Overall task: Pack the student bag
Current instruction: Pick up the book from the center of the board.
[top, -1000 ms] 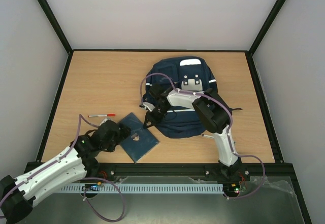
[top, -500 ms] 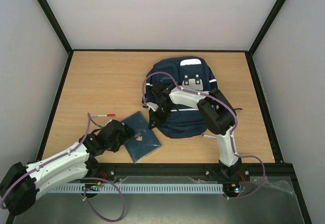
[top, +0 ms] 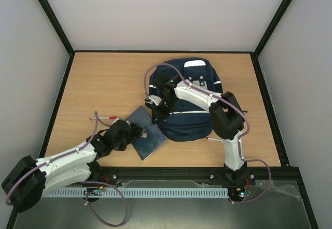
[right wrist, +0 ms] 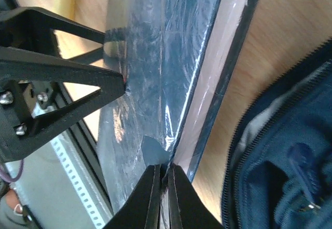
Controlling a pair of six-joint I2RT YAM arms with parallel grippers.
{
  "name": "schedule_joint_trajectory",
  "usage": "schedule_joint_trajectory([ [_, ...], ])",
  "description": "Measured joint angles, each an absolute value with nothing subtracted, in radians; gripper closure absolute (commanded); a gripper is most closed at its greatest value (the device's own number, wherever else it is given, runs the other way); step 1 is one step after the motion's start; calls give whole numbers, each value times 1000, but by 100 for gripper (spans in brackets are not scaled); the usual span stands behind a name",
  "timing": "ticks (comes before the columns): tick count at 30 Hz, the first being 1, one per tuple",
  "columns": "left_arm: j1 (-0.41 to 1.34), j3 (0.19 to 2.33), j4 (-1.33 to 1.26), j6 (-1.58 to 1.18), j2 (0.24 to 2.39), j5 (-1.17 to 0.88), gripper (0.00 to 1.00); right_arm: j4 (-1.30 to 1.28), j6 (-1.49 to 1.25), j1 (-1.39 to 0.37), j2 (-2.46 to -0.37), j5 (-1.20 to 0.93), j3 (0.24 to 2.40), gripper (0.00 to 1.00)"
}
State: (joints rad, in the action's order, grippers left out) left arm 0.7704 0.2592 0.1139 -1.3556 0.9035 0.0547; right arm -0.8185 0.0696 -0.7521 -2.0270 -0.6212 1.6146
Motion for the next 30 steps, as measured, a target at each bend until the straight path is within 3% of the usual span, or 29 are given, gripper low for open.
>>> schedule_joint_trajectory([
  [6,769,334,64,-1268,1053,71,7,-800,60,-716,-2000,-549,1563,89],
  [9,757,365,21,-1220,1130,61,7,-759,60,-665,-1972,-545,1479,71],
  [15,729,427,-113,-1150,1295,34,8,-711,63,-590,-1958,-565,1380,52],
  [23,727,420,-220,-1128,1344,27,9,-697,65,-582,-1968,-633,1370,44],
  [30,742,419,-226,-1120,1345,49,10,-763,84,-554,-2026,-759,1399,50],
])
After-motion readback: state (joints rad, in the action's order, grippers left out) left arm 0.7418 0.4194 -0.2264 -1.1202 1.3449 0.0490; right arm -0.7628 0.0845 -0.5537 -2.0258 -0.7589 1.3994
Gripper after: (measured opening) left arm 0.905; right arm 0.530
